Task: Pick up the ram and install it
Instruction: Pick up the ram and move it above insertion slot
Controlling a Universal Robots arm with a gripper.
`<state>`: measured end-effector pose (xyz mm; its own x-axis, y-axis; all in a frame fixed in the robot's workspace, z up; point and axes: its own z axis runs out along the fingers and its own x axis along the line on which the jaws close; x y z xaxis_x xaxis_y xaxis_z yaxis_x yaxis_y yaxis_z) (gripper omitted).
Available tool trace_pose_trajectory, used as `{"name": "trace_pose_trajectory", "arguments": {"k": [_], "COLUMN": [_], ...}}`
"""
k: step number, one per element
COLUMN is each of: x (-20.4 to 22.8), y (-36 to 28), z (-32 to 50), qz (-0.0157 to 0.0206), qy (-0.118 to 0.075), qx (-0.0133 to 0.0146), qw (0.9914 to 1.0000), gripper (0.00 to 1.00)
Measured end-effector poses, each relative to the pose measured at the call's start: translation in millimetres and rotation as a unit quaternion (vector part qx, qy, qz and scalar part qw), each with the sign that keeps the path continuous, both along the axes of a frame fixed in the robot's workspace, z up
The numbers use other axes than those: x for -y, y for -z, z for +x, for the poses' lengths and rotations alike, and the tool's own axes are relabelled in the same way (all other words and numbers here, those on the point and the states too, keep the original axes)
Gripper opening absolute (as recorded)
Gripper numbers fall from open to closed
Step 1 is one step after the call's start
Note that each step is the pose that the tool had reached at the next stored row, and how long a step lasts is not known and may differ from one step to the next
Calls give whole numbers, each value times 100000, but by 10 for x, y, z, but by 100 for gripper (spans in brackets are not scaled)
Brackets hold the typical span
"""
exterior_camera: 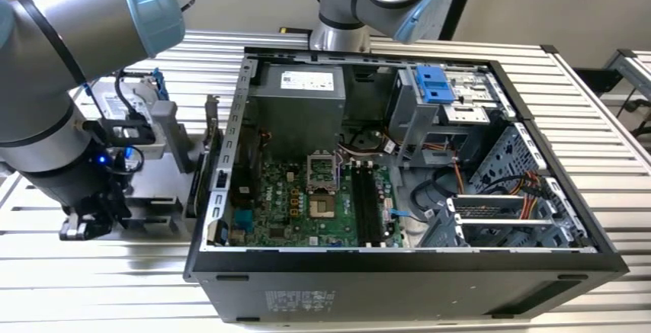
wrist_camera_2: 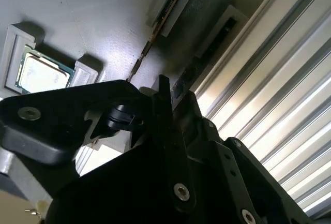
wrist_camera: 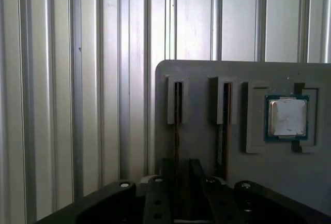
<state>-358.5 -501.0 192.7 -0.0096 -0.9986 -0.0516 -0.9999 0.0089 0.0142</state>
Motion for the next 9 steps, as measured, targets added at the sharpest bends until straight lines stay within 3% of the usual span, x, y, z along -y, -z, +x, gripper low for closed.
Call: {"name": "trace_pose_trajectory", "arguments": {"k": [9], "x": [0], "y": [4], "z": [0], "qz": [-1], "qy": [2], "qx": [2], "qw": [100000], "gripper": [0]}}
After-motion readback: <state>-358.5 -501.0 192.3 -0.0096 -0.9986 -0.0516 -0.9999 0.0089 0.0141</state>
